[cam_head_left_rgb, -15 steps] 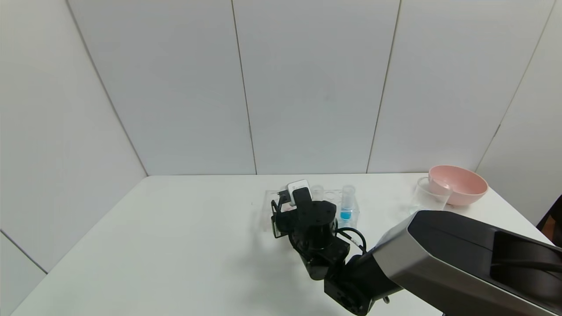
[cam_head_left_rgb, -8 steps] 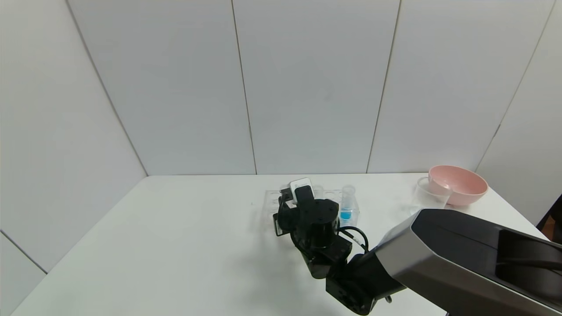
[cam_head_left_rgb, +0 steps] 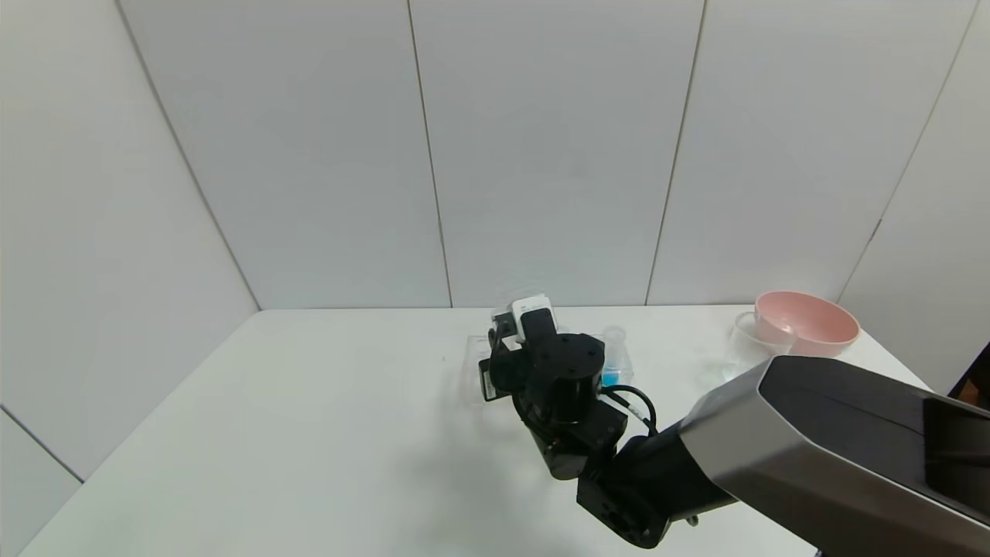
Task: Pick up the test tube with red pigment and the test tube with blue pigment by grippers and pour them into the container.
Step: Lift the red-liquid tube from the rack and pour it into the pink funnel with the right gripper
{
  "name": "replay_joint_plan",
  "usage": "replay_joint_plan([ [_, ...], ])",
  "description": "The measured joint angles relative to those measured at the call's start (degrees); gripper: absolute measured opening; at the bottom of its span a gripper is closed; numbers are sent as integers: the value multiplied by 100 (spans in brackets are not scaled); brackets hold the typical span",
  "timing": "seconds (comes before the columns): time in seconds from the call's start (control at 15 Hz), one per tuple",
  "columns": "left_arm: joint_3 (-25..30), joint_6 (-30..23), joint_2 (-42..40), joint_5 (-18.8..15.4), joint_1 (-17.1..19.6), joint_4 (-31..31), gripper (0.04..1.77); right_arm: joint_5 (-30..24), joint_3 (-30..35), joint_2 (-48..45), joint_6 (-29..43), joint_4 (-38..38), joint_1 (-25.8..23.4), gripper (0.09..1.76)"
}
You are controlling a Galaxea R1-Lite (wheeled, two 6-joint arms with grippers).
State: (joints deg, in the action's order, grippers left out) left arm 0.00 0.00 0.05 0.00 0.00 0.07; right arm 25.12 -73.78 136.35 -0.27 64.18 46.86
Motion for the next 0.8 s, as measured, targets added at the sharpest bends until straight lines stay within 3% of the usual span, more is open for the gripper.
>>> replay_joint_plan([
  [0.6,0,0,0,0,0,0,176,7,52,-284,-128,55,49,50],
  [0.8,0,0,0,0,0,0,176,-69,383,-474,-129,52,52,50],
])
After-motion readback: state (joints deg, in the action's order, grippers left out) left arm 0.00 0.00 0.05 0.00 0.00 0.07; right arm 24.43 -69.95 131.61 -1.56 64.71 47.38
